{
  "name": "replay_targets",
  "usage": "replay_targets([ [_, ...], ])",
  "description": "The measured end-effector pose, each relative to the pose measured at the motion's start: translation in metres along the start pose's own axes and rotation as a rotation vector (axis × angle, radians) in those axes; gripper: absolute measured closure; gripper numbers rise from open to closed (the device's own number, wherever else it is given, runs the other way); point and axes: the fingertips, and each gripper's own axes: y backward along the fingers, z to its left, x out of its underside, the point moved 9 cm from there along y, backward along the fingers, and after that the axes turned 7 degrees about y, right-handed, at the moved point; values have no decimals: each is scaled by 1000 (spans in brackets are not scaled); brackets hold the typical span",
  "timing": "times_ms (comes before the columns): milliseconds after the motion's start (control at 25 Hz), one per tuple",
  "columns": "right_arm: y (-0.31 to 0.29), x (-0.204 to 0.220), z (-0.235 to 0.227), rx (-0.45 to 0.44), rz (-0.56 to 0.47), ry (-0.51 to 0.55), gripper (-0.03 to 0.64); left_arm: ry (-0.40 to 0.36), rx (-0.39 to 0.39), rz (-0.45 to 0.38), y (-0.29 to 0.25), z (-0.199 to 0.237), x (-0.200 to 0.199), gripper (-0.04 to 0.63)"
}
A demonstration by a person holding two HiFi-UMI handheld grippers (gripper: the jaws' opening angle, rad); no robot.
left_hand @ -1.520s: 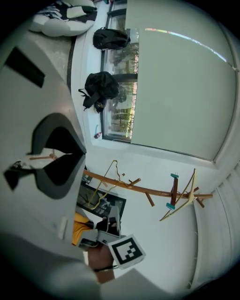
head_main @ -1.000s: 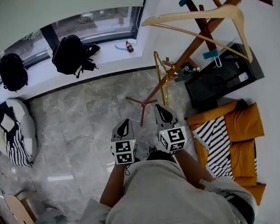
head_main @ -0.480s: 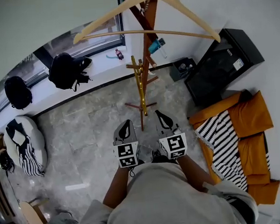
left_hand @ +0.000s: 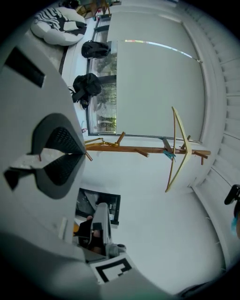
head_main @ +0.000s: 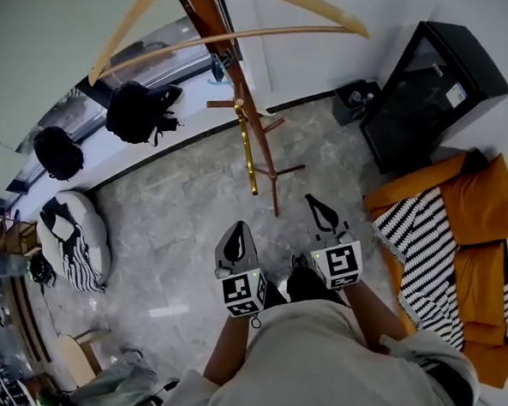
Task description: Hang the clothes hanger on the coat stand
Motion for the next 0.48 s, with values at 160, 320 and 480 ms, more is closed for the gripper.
replay_targets([
  [160,28,13,-8,32,17,-44,612,-6,-23,-6,22,-15,1,584],
  [320,49,3,2,25,-22,-18,612,-27,-15,-48,41,-24,-4,584],
  [480,69,-13,18,8,-86,15,612,-57,4,-93,66,-34,-2,584],
])
